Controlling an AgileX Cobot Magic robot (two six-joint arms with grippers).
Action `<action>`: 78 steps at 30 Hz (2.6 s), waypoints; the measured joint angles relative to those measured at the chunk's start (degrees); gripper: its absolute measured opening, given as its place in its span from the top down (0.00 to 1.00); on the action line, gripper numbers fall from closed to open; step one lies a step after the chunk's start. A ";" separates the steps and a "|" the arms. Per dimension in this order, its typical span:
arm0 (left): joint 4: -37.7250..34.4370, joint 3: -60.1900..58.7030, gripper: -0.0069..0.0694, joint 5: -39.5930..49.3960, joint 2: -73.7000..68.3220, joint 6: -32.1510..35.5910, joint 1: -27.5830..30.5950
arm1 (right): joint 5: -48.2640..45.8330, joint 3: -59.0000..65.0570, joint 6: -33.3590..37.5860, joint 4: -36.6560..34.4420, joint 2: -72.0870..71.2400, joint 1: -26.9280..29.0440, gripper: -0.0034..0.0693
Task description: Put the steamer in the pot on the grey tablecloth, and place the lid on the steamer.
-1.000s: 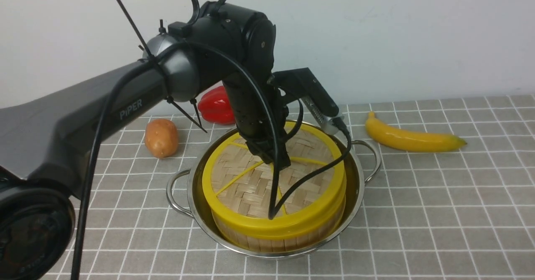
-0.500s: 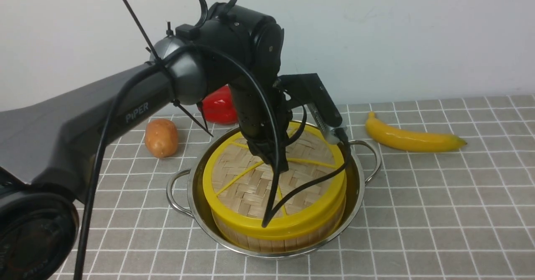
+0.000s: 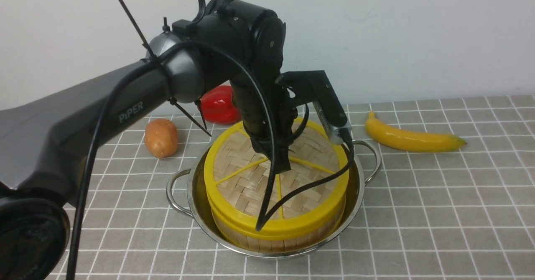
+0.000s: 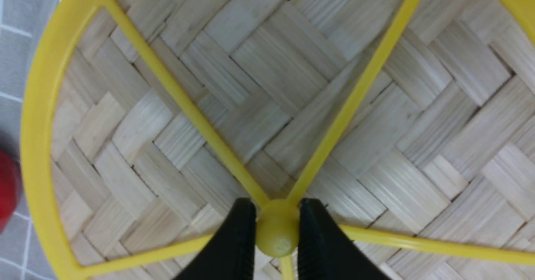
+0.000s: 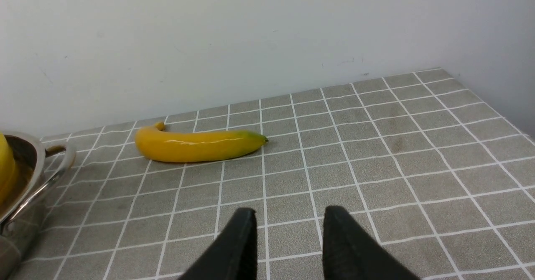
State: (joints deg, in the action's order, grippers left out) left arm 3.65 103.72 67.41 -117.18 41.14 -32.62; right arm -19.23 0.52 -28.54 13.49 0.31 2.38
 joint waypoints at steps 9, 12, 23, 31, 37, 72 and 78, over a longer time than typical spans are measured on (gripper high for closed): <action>0.00 0.00 0.76 -0.06 0.00 0.01 0.00 | 0.00 0.00 0.00 0.00 0.00 0.00 0.62; 0.00 0.00 0.76 -0.17 0.00 -1.17 0.00 | 0.00 0.00 0.00 0.00 0.00 0.00 0.62; -0.03 -0.04 0.76 -0.36 -0.17 -5.20 1.39 | 0.00 0.00 0.00 0.00 0.00 0.00 0.62; -1.79 -0.04 0.76 -0.41 -0.17 -5.82 1.57 | 0.00 0.00 0.00 0.00 0.00 0.00 0.62; -4.32 -0.04 0.76 -0.36 -0.17 -5.62 1.57 | 0.00 0.00 0.00 0.00 0.00 0.00 0.62; 0.10 2.80 0.14 1.72 3.32 -8.45 2.09 | 0.00 0.00 0.00 0.00 0.00 0.00 0.62; 0.89 7.05 0.01 0.41 7.20 -12.82 2.09 | 0.00 0.00 0.00 0.00 0.00 0.00 0.62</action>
State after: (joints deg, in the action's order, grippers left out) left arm 4.54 110.77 67.82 -109.98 28.32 -30.53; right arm -19.23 0.52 -28.54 13.49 0.31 2.38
